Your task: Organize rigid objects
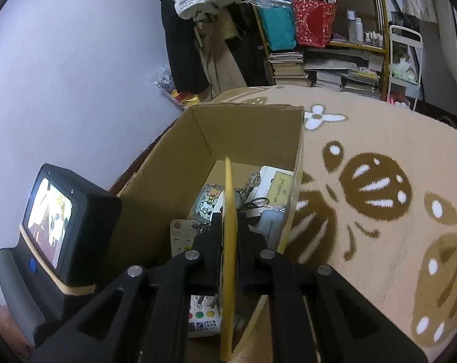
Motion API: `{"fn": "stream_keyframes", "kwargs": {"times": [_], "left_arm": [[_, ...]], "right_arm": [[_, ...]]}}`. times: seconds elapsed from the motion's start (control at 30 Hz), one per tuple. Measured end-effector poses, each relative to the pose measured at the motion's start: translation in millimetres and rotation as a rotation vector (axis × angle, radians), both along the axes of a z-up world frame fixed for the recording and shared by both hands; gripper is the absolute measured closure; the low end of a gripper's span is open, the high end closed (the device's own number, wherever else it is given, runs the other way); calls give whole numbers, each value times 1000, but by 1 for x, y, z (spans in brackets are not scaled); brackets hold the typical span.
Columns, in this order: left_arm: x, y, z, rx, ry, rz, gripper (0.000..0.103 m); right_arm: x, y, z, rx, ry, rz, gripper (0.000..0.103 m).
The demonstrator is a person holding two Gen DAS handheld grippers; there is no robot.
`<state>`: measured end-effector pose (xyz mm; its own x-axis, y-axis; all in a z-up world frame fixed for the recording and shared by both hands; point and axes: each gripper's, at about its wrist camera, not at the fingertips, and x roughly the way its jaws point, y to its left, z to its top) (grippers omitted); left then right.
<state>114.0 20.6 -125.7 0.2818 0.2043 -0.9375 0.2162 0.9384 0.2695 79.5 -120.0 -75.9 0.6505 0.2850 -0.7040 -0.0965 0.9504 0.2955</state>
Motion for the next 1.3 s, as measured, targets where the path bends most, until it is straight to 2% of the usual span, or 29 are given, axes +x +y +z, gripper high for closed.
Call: {"fn": "stream_keyframes", "kwargs": {"times": [0.3,0.37,0.4,0.47,0.6,0.67,0.77,0.87,0.9,1.0,1.07,1.13,1.23,1.3], "left_arm": [[-9,3,13,-17,-62,-4,74],[-12,4,17,-24,-87,-4,73],[-13,5,19,-31,-104,0,72],[-17,6,23,-39,-130,2,72],[-25,10,34,-72,-185,6,71],[-31,10,41,-91,-211,-5,62],[-43,9,54,-129,-250,-34,46],[-52,10,68,-159,-296,-43,45],[-54,10,71,-167,-308,-42,44],[-66,15,88,-190,-376,-38,30],[-74,15,97,-192,-417,-53,16],[-83,12,106,-191,-461,-76,14],[-98,10,120,-190,-544,-91,7],[-106,12,129,-207,-581,-101,6]], "right_arm": [[-16,-6,13,9,-27,-21,87],[-19,-7,17,-6,-37,-30,77],[-23,-8,20,-10,-46,-34,64],[-29,-9,24,-13,-62,-45,53],[-39,-10,31,-59,-61,-68,52],[-44,-12,33,-59,-58,-91,49],[-58,-18,36,-55,-64,-131,38],[-69,-23,41,-77,-68,-169,28],[-74,-26,43,-73,-70,-185,22],[-89,-33,49,-59,-88,-229,11],[-99,-38,52,-72,-98,-256,7],[-109,-43,55,-76,-105,-274,1],[-122,-48,59,-82,-130,-291,0],[-130,-52,63,-84,-142,-313,0]]}}
